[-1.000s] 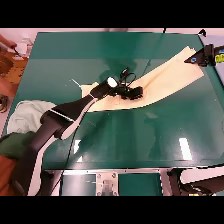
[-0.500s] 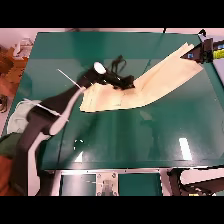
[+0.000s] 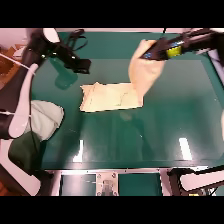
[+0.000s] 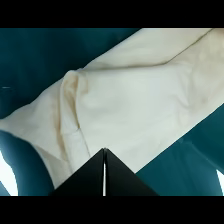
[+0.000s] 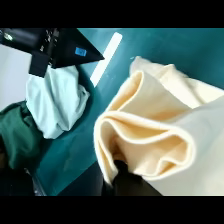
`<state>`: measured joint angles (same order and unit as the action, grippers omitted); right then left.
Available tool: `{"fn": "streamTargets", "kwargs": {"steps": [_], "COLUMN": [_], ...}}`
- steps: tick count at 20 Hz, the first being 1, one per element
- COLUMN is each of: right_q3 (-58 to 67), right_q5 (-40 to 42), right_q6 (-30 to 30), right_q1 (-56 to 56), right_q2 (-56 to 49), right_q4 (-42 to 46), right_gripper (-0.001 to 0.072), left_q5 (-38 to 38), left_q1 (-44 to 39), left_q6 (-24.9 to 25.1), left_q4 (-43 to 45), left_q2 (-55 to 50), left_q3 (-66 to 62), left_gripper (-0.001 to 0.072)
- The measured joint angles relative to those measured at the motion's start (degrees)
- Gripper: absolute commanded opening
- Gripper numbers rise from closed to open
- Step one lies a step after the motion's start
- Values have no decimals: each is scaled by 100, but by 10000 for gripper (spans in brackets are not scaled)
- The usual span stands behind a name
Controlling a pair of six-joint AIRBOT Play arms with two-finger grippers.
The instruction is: Fold the shirts.
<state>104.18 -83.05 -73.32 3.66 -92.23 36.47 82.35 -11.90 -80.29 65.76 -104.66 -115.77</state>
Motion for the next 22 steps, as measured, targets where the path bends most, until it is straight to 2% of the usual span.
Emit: {"fn": "streamTargets", "kwargs": {"steps": [4, 5, 6, 7, 10, 12, 14, 18, 19, 22], "right_q3": [-684, -811, -898, -966, -1038, -1025, -1001, -1130, -1290, -1926], "right_q5": [1749, 2302, 2822, 3309, 4146, 4116, 3818, 2660, 2422, 1993], "right_q6": [-9, -13, -20, -22, -20, -31, -225, -697, -765, -863], "right_q1": [1504, 1908, 2269, 2621, 3106, 2911, 2341, 748, 378, -295], "right_q2": [-442, -654, -870, -1104, -1478, -1419, -1163, -767, -730, -723], "right_q4": [164, 151, 111, 76, 57, 210, 503, 1075, 1191, 1285], "right_gripper": [25, 141, 395, 488, 485, 484, 485, 512, 539, 540], "left_q5": [385, 428, 479, 529, 750, 857, 907, 933, 933, 935], "left_q1": [267, 286, 297, 308, 345, 345, 352, 354, 350, 354], "left_q6": [232, 275, 319, 354, 396, 415, 424, 426, 422, 389], "left_q4": [321, 374, 402, 457, 1040, 1488, 1794, 2094, 2129, 2214], "left_q2": [116, 120, 133, 144, 153, 153, 153, 153, 153, 153], "left_q3": [0, 0, 0, 0, 0, 0, 0, 0, 0, 0], "left_gripper": [20, 20, 20, 20, 20, 20, 20, 20, 20, 20]}}
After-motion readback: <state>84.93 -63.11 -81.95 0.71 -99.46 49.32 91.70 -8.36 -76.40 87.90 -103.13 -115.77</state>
